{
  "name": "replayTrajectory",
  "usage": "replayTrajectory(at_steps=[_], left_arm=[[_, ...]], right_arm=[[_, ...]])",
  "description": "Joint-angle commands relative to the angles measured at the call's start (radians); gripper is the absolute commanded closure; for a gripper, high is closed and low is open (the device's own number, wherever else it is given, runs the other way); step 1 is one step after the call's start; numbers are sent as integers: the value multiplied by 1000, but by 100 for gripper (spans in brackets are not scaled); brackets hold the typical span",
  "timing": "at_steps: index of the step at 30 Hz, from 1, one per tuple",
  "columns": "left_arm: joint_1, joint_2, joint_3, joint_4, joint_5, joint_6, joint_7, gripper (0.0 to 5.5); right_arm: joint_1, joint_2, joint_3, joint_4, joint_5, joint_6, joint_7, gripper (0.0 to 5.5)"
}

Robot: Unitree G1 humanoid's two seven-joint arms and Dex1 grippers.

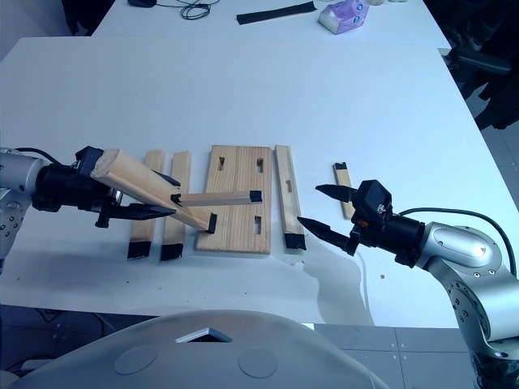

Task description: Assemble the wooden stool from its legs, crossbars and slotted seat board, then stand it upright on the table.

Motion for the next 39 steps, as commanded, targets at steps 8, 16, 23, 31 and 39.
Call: replayTrajectory(at_steps=[8,16,23,31,39], left_arm=[[-19,10,-14,13,38,-18,-17,338],[-17,6,-66,32,91,-71,-32,338],[-48,21,-98,62,114,-93,-61,338],[-41,-2,-152,27,169,-50,40,338],[111,40,-181,-81,221,-9,179,338]], right_arm=[[1,6,12,-12,-2,-3,-11,178],[-1,2,27,-18,-5,-3,-11,178],[10,3,27,-25,-8,-3,-15,178],[-5,5,40,-31,-6,4,-28,178],[11,3,32,-39,1,6,-32,178]])
